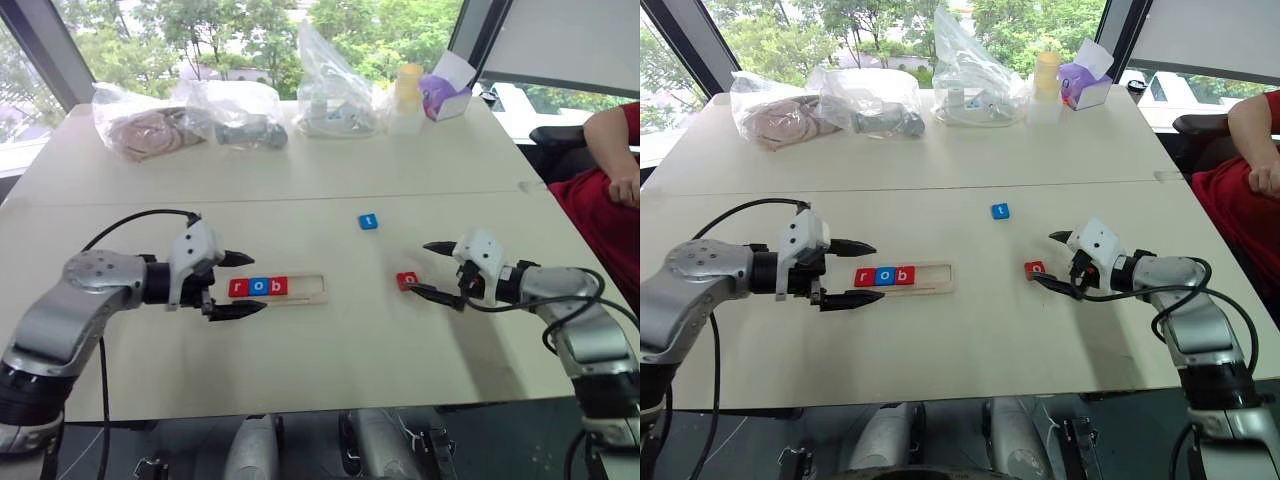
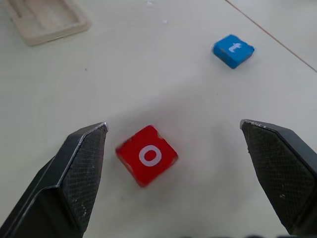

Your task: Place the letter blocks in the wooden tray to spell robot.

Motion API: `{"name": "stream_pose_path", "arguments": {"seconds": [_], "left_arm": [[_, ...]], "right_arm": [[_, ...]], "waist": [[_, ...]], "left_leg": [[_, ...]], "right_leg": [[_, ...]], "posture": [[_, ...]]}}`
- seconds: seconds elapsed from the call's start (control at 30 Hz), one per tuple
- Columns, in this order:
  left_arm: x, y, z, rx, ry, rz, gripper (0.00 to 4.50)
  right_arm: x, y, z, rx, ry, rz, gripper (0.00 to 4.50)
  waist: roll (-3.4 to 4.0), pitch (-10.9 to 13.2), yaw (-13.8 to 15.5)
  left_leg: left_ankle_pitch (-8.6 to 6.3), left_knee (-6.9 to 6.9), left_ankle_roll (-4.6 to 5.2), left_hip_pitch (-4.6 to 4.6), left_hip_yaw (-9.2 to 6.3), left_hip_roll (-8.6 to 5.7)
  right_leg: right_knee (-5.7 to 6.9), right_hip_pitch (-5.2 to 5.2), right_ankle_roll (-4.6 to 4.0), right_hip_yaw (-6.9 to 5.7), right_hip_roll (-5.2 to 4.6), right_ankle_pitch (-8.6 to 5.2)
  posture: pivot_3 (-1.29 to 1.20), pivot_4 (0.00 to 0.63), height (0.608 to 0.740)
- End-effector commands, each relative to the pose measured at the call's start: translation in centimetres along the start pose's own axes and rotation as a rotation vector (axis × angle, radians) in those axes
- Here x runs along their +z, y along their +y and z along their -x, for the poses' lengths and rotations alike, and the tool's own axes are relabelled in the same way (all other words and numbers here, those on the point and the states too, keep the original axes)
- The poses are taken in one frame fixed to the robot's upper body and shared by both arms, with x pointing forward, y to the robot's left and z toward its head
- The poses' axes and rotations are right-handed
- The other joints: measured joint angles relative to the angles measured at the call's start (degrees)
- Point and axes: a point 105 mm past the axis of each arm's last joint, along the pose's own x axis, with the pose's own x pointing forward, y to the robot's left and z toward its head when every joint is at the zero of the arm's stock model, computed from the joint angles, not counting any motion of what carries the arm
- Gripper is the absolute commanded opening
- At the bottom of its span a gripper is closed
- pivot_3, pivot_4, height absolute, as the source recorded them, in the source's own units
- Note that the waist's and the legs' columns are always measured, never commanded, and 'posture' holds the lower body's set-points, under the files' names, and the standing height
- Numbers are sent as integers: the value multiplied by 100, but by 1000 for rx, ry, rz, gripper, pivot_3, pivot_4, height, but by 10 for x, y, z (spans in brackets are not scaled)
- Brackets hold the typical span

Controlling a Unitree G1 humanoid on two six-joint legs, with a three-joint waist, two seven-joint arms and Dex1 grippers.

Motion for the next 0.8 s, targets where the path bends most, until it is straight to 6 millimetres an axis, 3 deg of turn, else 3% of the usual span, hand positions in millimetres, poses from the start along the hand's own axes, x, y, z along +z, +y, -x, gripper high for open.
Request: {"name": "stream_pose_path", "arguments": {"seconds": [0.03, 0.2, 0.33, 0.43, 0.5, 0.6, 0.7, 0.8], "left_arm": [[4, 3, 11, 66, -3, -24, 4500], [-8, 2, 16, 123, 20, 6, 4500], [-11, 3, 17, 138, 30, 6, 4500], [-10, 4, 19, 143, 32, 3, 4500], [-11, 5, 20, 146, 41, 0, 4500], [-11, 8, 22, 148, 50, -4, 4500], [-15, 12, 27, 161, 56, 11, 4500], [-23, 19, 35, 183, 76, 26, 4500]], "right_arm": [[-3, 0, -2, 123, 16, 116, 4450], [-24, 6, -9, 265, 83, 161, 4450], [-35, -3, -15, 252, 101, 148, 4450], [-39, -4, -17, 265, 99, 110, 3605], [-40, -3, -19, 283, 86, 84, 2618], [-40, 1, -21, 303, 68, 49, 1174], [-30, -2, -26, 277, 23, 8, 1152], [2, -4, -40, 267, -72, -24, 1152]], "waist": [[1, 0, 11], [2, 1, 37], [-1, -1, 36], [-2, 0, 31], [-2, 0, 23], [-2, 0, 24], [-2, 0, 24], [0, 1, -34]], "left_leg": [[0, -1, 0, 0, 0, 0], [0, -1, 0, -2, 1, 1], [0, 4, 0, 9, 3, 2], [0, 4, -1, 50, 13, 2], [0, -3, -1, 104, 18, 2], [0, -2, -1, 112, 21, 7], [0, -2, -1, 113, 21, 8], [0, -3, -1, 113, 25, 16]], "right_leg": [[0, 0, 1, 0, 0, 0], [-1, 0, 2, -1, -2, 0], [-1, 13, -4, 0, -4, 1], [-2, 52, -26, 6, -8, -8], [-10, 104, -29, 9, -10, -11], [-8, 109, -30, 13, -11, -10], [-8, 110, -30, 14, -11, -10], [-5, 106, -30, 16, -8, -9]], "posture": [[0, 150, 740], [0, 150, 740], [0, 150, 740], [0, 150, 740], [0, 150, 740], [0, 150, 740], [0, 150, 740], [0, 150, 740]]}}
